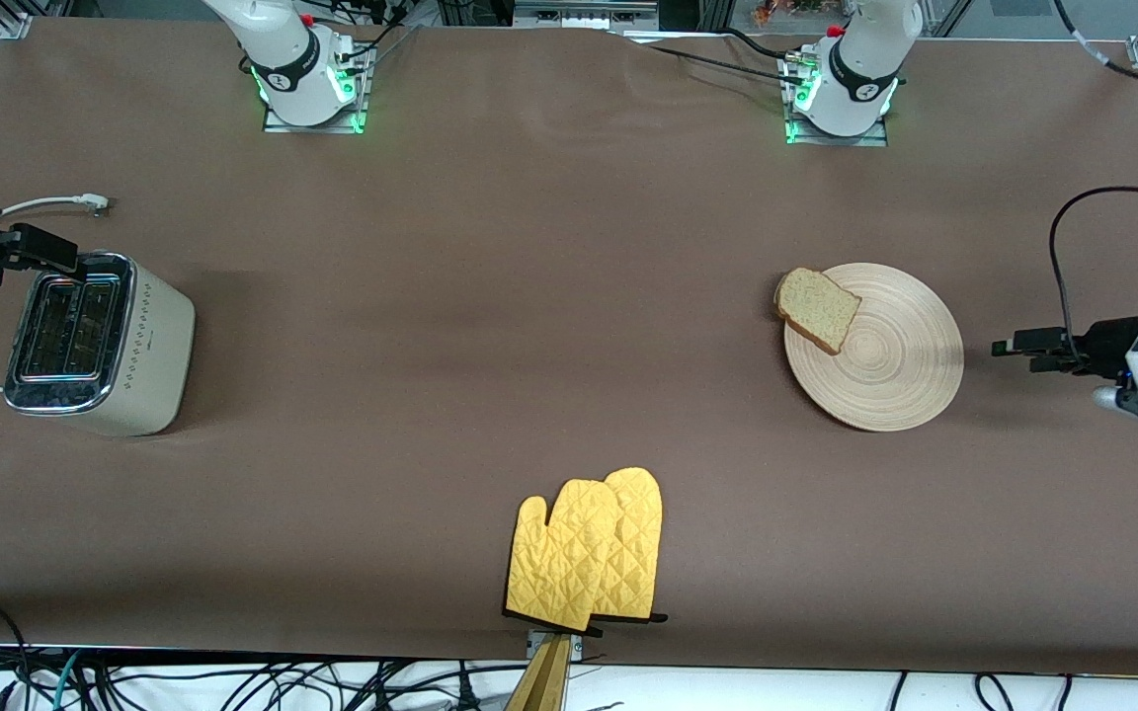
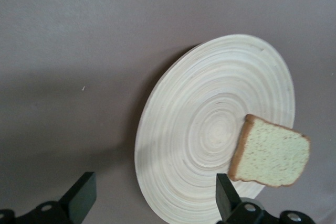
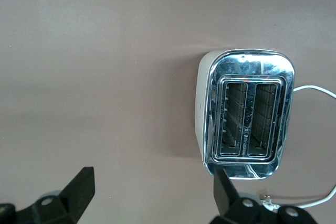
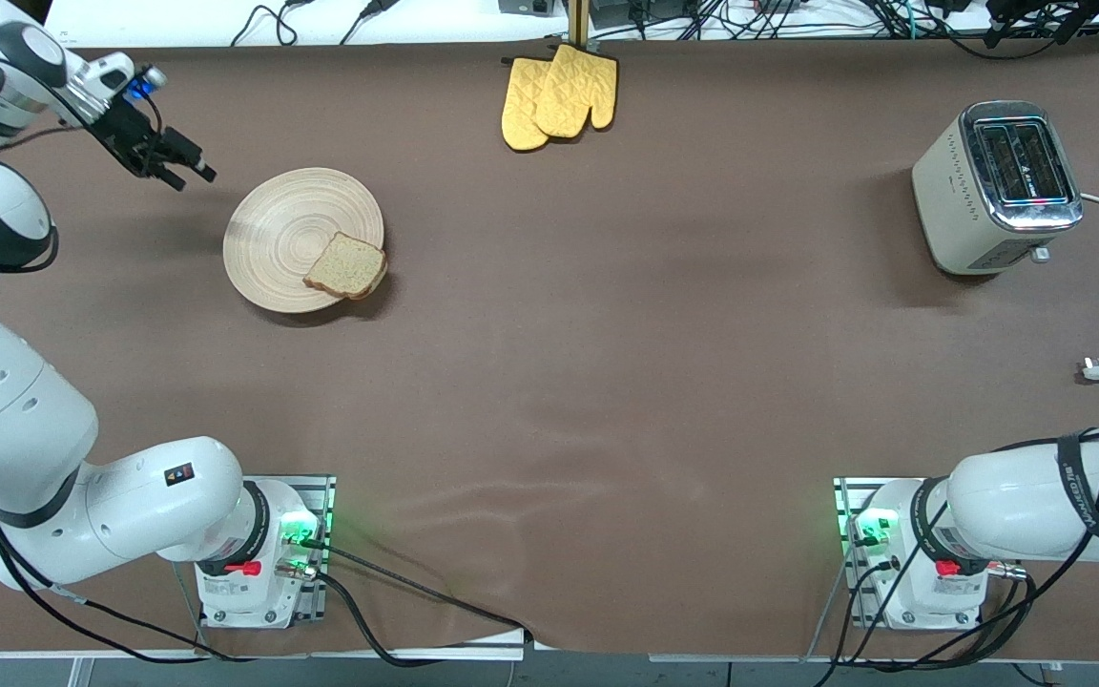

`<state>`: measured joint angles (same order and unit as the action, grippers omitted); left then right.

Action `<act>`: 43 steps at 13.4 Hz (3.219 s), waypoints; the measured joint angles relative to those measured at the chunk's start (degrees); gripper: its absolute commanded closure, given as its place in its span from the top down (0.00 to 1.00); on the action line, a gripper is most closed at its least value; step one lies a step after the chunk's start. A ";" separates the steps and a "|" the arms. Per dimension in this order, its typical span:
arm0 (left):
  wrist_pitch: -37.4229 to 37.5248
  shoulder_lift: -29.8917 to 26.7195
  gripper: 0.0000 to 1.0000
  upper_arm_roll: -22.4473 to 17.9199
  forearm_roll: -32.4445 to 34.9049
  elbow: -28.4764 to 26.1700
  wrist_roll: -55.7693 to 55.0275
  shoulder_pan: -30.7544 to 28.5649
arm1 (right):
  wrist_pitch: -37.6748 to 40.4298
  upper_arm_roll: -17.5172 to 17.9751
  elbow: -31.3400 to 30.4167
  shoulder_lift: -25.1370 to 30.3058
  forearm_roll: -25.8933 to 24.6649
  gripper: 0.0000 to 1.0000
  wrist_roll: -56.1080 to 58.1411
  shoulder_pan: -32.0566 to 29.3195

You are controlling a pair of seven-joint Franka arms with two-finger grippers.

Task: Move plate and put bread in toaster
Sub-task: 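Reach the left gripper to the wooden plate's rim, then push the wooden plate with the left gripper toward the toaster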

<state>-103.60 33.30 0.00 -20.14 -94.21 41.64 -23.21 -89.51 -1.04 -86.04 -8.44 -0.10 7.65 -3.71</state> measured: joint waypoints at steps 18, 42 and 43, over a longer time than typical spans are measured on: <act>6.09 13.18 0.15 6.06 -5.56 0.52 3.14 -5.03 | 0.00 -0.02 0.00 -0.01 0.03 1.00 -0.06 -0.01; 2.42 14.38 0.00 7.54 -43.85 -0.08 -1.94 25.20 | -0.01 -0.02 0.01 -0.02 0.16 1.00 -0.06 0.01; 1.34 14.41 0.00 3.22 -48.58 -0.11 -1.95 32.29 | -0.01 -0.02 0.02 -0.03 0.17 1.00 -0.07 0.00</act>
<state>-102.26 47.70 3.22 -68.72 -94.32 39.69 9.08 -89.52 -1.06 -86.02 -8.47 0.07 7.59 -3.71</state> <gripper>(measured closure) 0.855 0.000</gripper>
